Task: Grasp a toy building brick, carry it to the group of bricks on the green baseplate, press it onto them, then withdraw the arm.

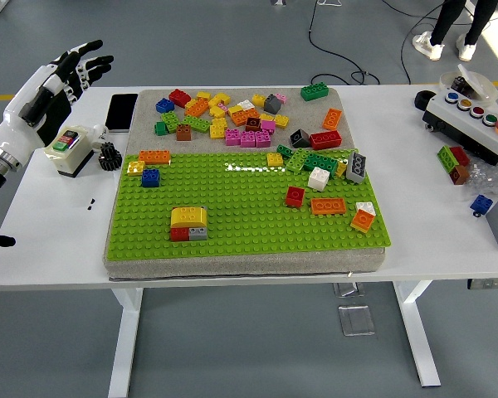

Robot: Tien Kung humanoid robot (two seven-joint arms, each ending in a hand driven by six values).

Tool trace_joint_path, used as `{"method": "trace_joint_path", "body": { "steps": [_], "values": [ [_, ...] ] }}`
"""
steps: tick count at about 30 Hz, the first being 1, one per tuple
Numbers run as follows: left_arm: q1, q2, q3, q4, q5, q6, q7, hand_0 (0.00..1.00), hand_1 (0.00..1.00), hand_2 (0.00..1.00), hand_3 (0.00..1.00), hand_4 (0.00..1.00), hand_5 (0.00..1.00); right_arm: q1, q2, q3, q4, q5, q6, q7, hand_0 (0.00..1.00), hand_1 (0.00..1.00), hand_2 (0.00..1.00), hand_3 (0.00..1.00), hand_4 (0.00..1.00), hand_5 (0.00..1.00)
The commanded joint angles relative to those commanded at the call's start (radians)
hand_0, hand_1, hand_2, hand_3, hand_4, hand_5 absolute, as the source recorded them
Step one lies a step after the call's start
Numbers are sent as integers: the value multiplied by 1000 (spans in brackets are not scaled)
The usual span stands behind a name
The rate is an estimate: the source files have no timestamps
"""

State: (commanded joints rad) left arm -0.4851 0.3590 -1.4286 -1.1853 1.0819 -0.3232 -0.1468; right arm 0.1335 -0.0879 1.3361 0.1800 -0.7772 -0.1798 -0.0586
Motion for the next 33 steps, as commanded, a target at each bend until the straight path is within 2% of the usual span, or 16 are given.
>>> {"method": "trace_joint_path", "body": {
  "steps": [33],
  "values": [
    [-17, -8, 11, 11, 8, -2, 8, 983, 894, 857, 917, 994, 891, 2, -3, 5, 0, 10, 0, 3, 725, 637, 682, 606, 915, 481]
  ]
}}
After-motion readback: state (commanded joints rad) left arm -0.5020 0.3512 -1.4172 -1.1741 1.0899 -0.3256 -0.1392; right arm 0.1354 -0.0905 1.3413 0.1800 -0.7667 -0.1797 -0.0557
